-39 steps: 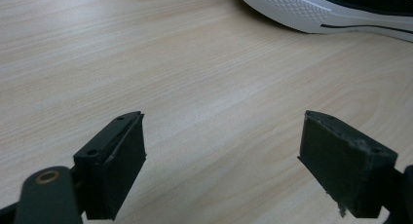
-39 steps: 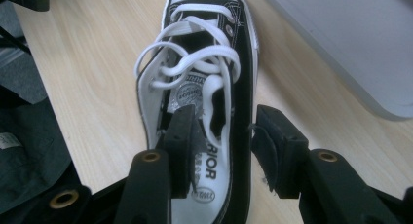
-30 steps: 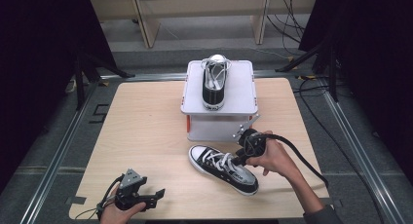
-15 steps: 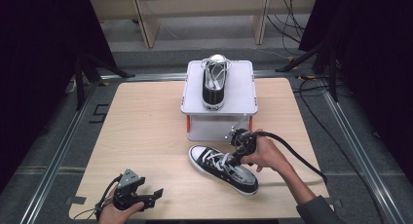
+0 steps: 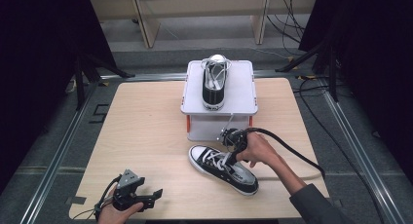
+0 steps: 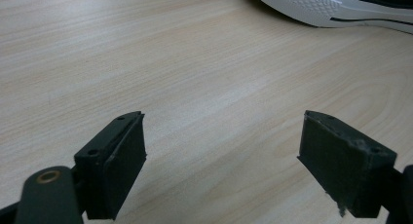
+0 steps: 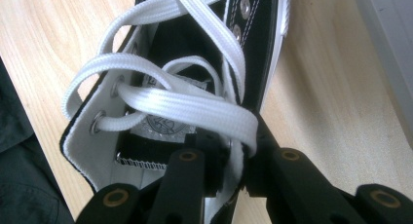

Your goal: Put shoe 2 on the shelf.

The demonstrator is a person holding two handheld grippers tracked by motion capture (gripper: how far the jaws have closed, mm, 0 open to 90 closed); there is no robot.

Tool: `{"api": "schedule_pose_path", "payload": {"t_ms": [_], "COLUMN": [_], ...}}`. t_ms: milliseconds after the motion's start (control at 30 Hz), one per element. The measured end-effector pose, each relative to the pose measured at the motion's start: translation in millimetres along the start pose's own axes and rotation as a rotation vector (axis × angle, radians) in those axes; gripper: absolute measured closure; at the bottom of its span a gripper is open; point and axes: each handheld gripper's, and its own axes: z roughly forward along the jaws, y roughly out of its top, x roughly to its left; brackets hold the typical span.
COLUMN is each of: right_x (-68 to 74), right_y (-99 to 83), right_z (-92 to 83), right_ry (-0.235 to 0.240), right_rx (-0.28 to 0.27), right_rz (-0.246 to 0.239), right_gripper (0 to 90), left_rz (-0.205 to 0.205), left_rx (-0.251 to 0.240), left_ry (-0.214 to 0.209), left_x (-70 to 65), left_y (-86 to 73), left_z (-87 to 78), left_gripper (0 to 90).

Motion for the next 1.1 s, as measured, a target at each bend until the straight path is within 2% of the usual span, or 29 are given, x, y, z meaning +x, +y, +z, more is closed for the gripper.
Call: {"api": "schedule_pose_path", "payload": {"t_ms": [133, 267, 300, 367, 400, 433, 467, 500, 533, 600, 633, 700, 733, 900, 1100], "right_x": [-3.1, -2.8, -3.7, -3.0, -1.4, -2.6, -1.3, -1.3, -0.3, -0.4, 0.8, -0.4, 0.2, 2.2, 8.3], "right_y": [1.6, 1.4, 1.5, 1.6, 1.2, 0.7, -0.2, -0.2, -2.3, -3.2, -6.0, -7.8, -12.8, -23.2, -41.4], "right_z": [1.0, 0.0, -0.7, -1.7, -2.2, -3.6, -4.5, -4.5, -8.4, -9.9, -16.6, -19.5, -26.6, -39.2, -72.9], "right_ry": [0.023, 0.031, 0.031, 0.027, 0.029, 0.029, 0.044, 0.044, 0.072, 0.077, 0.088, 0.090, 0.068, 0.052, 0.029], "right_rx": [0.004, 0.008, 0.005, 0.014, 0.019, 0.014, 0.015, 0.015, 0.022, 0.014, 0.019, 0.013, 0.026, 0.057, 0.051], "right_rz": [-0.008, 0.008, -0.005, 0.005, 0.028, 0.011, 0.037, 0.037, 0.049, 0.047, 0.071, 0.054, 0.051, 0.060, 0.075], "right_gripper": [83.4, 84.7, 84.9, 85.1, 85.2, 85.5, 85.6, 85.6, 85.7, 85.7, 85.8, 85.8, 86.0, 86.1, 86.1], "left_rz": [-0.005, -0.003, -0.004, -0.005, -0.012, -0.011, -0.010, -0.010, -0.009, -0.010, -0.016, -0.018, -0.013, -0.010, -0.014], "left_rx": [-0.010, -0.002, -0.005, -0.006, -0.014, -0.013, -0.012, -0.012, -0.007, -0.006, -0.009, -0.011, -0.006, -0.002, 0.000], "left_ry": [-0.001, 0.002, 0.001, 0.001, -0.002, -0.002, -0.001, -0.001, 0.000, 0.001, -0.002, -0.003, 0.002, 0.004, 0.010], "left_x": [-0.2, 0.9, 0.9, 1.0, 0.6, 1.3, 1.4, 1.4, 1.5, 1.5, 1.1, 1.1, 1.6, 2.4, 3.5], "left_y": [0.7, 0.1, 0.1, 0.1, -0.1, -0.6, -0.7, -0.7, -0.7, -0.8, -0.9, -1.1, -1.1, -1.5, -1.6], "left_z": [-0.3, -0.3, -0.8, -0.9, -0.7, -0.9, -1.0, -1.0, -1.7, -1.9, -2.1, -2.0, -2.5, -2.4, -2.3], "left_gripper": [16.3, 16.2, 16.3, 16.2, 16.2, 16.3, 16.2, 16.2, 16.3, 16.2, 16.3, 16.3, 16.2, 16.3, 16.3]}}
